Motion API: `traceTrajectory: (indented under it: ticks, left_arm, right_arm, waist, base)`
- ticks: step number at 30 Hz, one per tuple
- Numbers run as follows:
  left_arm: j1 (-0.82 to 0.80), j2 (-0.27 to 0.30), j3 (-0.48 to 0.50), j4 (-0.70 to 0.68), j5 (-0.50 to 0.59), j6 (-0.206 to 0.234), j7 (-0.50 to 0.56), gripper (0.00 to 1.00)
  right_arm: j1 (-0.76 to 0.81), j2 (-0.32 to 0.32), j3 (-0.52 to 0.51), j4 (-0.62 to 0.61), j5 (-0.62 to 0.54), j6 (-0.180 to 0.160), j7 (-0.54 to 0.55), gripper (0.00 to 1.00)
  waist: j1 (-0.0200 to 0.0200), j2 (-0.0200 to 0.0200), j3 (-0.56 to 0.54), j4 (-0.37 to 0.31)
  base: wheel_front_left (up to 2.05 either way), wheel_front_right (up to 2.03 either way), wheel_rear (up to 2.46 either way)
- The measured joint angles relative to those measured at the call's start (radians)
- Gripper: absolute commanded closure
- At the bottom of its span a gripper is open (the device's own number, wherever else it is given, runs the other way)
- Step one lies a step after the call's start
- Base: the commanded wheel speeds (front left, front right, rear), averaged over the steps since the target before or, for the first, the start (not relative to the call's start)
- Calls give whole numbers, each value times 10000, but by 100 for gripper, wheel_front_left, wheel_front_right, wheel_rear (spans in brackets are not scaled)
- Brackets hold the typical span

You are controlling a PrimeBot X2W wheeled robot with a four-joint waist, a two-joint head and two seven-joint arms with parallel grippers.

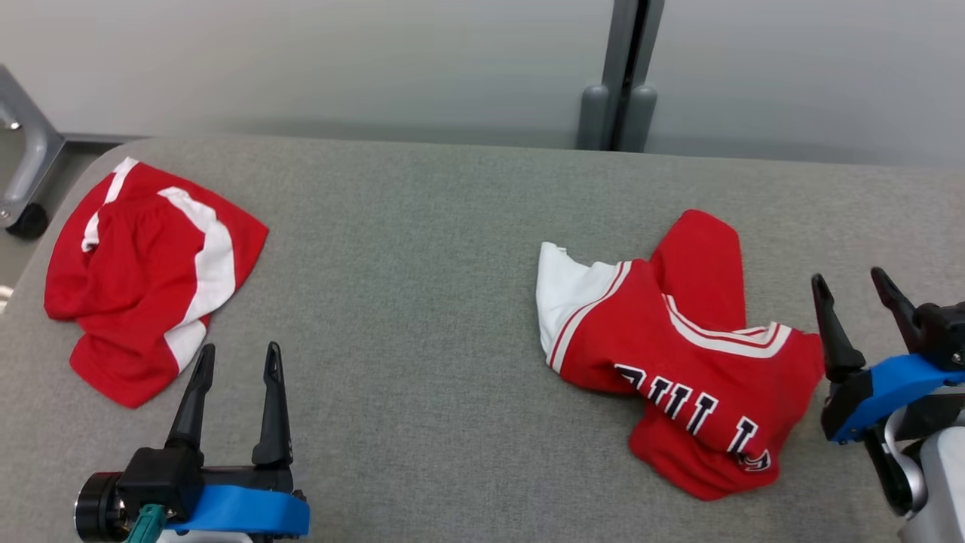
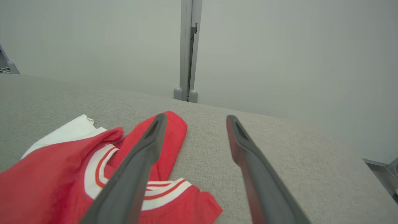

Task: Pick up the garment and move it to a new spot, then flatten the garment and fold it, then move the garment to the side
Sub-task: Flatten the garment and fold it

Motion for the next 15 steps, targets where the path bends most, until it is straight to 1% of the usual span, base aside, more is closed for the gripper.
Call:
traceTrajectory:
  ticks: [6,15]
  left_arm:
    - [-332,-81,-12,8,73,-61,2,0]
    - [-527,-167,31,77,127,-136,0,0]
  right_arm:
    - [-194,-311,-209,1833,123,0,71,0]
    - [-450,-253,-192,3933,527,0,-8,0]
  waist:
    - [0,0,437,325]
    - [-1,-1,794,624]
  base:
    - [0,0,0]
    - [0,0,0]
